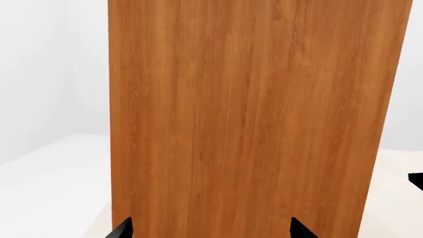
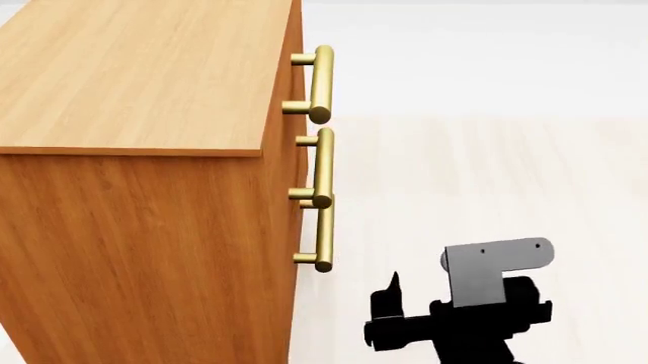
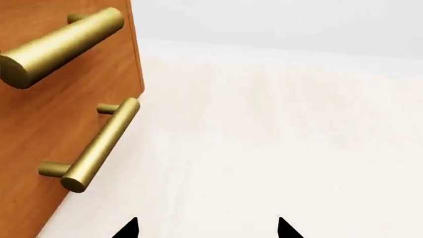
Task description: Put the bowl in the bottom drawer of the cabinet and close it.
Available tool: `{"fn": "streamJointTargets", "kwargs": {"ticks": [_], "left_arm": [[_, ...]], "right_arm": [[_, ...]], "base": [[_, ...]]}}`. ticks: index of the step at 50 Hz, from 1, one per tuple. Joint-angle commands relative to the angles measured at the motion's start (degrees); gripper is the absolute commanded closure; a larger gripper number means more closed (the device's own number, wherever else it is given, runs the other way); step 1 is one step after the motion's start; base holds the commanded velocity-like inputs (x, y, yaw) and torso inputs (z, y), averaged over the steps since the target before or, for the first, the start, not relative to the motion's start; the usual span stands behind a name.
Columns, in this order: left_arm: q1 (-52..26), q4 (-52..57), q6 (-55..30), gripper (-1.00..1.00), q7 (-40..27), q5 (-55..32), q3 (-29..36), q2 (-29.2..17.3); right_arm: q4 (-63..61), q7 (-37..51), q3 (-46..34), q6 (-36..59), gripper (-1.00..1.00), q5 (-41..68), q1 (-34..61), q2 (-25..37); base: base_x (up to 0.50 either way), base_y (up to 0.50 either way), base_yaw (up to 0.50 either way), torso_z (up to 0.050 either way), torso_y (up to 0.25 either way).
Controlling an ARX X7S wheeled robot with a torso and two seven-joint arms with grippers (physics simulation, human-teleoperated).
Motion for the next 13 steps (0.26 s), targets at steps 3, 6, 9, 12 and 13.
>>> {"fn": "streamJointTargets", "kwargs": {"ticks": [3, 6, 9, 12, 13], "left_arm": [[-0.18, 6.75, -4.94, -1.0, -1.58, -0.05, -0.51, -2.5], [-0.51, 9.19, -7.37, -1.0, -2.0, 0.16, -0.45, -3.47], [-1.0, 12.06, -9.64, -1.0, -2.29, -0.24, -0.69, -4.69], [-1.75, 14.68, -12.38, -1.0, -2.7, -1.18, -1.02, -5.82], [-1.88, 15.28, -13.01, -1.0, -2.81, -1.29, -1.05, -6.09]], "right_arm": [[-20.92, 7.85, 9.02, 11.35, -1.0, 3.62, -4.75, 4.99], [-28.89, 9.34, 11.46, 16.64, -1.0, 5.22, -5.25, 6.78], [-33.38, 10.43, 13.98, 20.21, -1.0, 6.29, -5.23, 8.04], [-37.75, 10.91, 16.45, 24.28, -1.0, 7.88, -4.89, 9.43], [-38.67, 11.21, 17.0, 25.46, -1.0, 8.23, -4.69, 9.61]], "base": [[0.0, 0.0, 0.0, 0.0, 0.0], [0.0, 0.0, 0.0, 0.0, 0.0], [0.0, 0.0, 0.0, 0.0, 0.0], [0.0, 0.0, 0.0, 0.0, 0.0], [0.0, 0.0, 0.0, 0.0, 0.0]]}}
